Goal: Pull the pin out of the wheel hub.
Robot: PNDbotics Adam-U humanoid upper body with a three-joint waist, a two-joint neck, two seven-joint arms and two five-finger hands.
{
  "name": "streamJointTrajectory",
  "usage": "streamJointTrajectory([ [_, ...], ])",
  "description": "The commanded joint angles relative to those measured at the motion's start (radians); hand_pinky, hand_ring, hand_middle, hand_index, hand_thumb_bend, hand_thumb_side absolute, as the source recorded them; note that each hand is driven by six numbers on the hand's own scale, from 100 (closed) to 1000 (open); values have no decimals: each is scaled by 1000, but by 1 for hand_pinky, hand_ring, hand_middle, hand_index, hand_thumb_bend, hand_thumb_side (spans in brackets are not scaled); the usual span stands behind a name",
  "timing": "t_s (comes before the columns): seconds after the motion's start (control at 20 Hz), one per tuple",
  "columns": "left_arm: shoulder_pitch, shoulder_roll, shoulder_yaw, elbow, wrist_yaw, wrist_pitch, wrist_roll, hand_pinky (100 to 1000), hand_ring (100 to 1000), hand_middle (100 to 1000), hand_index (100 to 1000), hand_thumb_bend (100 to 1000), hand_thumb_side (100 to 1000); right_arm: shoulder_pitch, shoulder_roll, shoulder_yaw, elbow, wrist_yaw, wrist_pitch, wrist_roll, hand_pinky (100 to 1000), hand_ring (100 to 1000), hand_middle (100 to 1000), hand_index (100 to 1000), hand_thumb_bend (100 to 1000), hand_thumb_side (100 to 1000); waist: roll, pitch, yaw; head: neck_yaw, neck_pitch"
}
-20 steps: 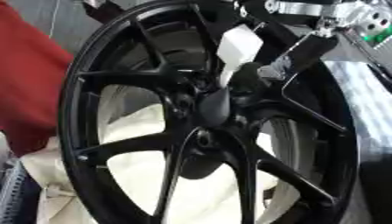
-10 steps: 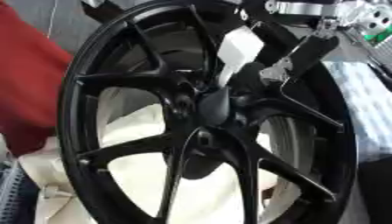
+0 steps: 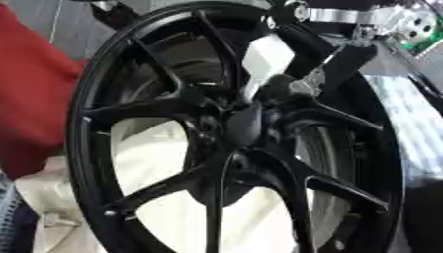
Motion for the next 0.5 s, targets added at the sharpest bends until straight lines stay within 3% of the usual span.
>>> streamJointTrajectory([
  [0.05, -9, 25, 11, -17, -4, -2, -3, 779, 808, 609, 771, 100, 678, -13, -48, -34, -12, -60, 18, -10, 836, 778, 378, 438, 162, 229, 8, -23, 1, -8, -14],
  [0.5, -12, 29, 12, -17, -3, -4, -5, 780, 807, 609, 770, 100, 675, -4, -101, -112, -48, -287, 79, -13, 844, 787, 374, 424, 129, 187, 7, -29, -2, -18, -8],
])
